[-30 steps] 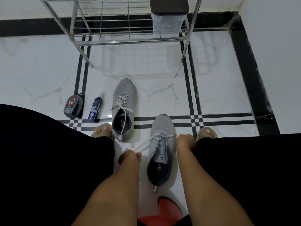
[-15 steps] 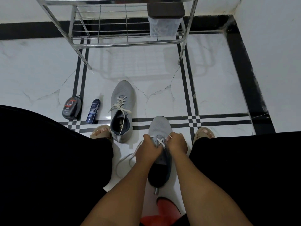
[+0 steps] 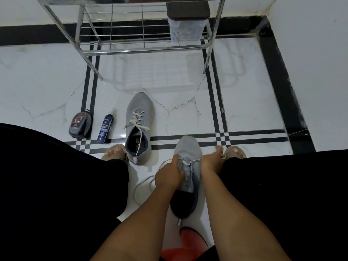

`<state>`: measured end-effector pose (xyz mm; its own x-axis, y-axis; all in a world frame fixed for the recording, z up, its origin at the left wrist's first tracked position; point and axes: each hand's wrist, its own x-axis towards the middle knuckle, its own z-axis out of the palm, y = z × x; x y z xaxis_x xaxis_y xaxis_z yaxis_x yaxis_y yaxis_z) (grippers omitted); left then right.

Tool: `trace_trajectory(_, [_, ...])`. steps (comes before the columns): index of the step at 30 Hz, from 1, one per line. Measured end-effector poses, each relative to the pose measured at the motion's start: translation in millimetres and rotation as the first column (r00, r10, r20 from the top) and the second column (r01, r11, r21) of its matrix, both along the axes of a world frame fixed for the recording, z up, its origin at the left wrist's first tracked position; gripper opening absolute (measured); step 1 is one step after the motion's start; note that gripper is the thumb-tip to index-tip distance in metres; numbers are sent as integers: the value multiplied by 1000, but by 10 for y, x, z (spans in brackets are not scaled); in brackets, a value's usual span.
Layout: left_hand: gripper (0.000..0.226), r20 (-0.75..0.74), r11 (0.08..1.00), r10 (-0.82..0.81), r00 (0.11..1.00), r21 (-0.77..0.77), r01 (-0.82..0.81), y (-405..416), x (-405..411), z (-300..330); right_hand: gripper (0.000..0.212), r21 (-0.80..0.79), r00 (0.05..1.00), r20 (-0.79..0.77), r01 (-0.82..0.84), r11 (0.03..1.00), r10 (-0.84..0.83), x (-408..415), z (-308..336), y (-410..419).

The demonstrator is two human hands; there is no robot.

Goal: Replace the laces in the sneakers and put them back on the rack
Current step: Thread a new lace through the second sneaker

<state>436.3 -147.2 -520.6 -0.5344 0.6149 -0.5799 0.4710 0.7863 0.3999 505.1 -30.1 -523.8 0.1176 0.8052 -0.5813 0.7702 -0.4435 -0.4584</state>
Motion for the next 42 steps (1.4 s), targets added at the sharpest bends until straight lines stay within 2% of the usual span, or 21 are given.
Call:
trace_trajectory(2, [54,-8,998,-55,998,-31,55,-5,-16,-25,34,-29,950,105,-294,955,295,-11,-77,-94])
trace_trajectory(4, [56,-20,996,-79,997,-49,78,-7,-23,-43,22,-72,870,134,-469,880,474,-12,-138,-196])
trace_trajectory(12, [55,-61,983,-158,986,-103,151,-38,3,-130,24,-38,764,211,-617,786,610,38,-180,-205])
trace_trajectory(14, [53,-56,985,-146,988,-103,139,-58,1,-143,25,-55,768,244,-599,799,592,16,-189,-229])
trace_trajectory(18, [51,-62,990,-104,993,-99,98,-86,-6,-188,27,-101,903,208,-363,926,377,-32,-162,-251])
trace_trajectory(27, [47,-72,998,-53,996,-33,51,-104,9,-210,33,-117,985,83,-142,983,152,-32,-172,-204])
trace_trajectory(32, [43,-81,998,-55,995,-13,54,-104,-7,-231,36,-144,980,47,-184,972,193,-15,-169,-145])
trace_trajectory(37, [31,-37,995,47,998,91,-43,-94,-47,-215,7,-169,983,-53,-182,969,176,18,-195,-103])
trace_trajectory(42, [15,-20,998,62,998,-4,-62,26,-205,-261,2,-166,975,-48,-223,960,219,21,-192,-113])
